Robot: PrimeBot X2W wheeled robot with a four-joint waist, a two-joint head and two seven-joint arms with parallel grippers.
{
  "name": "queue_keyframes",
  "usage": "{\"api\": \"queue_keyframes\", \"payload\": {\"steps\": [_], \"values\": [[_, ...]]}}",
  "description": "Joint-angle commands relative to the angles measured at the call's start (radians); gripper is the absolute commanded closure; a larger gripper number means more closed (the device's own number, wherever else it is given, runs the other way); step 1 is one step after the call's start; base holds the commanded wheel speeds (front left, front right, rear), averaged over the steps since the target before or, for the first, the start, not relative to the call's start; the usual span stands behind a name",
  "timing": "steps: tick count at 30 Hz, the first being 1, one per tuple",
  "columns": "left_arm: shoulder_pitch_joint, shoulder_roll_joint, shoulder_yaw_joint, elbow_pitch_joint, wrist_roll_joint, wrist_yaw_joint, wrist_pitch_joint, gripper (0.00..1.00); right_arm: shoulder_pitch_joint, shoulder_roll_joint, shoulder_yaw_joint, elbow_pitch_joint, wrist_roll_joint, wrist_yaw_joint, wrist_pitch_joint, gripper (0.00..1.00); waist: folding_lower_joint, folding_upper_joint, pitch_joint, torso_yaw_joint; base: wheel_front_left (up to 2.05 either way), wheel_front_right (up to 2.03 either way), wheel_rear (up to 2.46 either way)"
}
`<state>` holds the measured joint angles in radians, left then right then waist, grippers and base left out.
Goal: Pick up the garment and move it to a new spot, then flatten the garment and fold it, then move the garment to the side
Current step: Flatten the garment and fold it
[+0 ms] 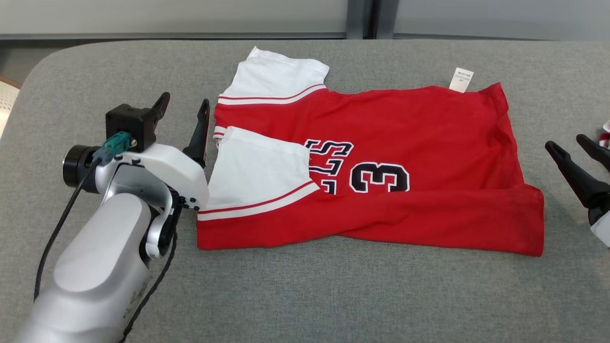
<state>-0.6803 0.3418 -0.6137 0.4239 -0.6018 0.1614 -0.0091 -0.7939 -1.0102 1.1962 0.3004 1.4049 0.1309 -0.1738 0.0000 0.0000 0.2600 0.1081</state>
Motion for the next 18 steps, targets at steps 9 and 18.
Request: {"api": "queue_keyframes", "payload": {"steps": [9, 18], "values": [[0.191, -0.039, 0.114, -0.177, -0.044, 0.071, -0.234, 0.0, 0.153, 0.082, -0.362, -0.017, -0.322, 0.0, -0.09, 0.0, 0.0, 0.0, -0.078, 0.003, 0.0, 0.0, 0.0], [0.412, -0.153, 0.222, -0.361, 0.081, 0.092, -0.255, 0.0, 0.539, 0.324, -0.856, -0.142, -0.704, 0.0, -0.09, 0.0, 0.0, 0.0, -0.126, 0.006, 0.0, 0.0, 0.0]]}}
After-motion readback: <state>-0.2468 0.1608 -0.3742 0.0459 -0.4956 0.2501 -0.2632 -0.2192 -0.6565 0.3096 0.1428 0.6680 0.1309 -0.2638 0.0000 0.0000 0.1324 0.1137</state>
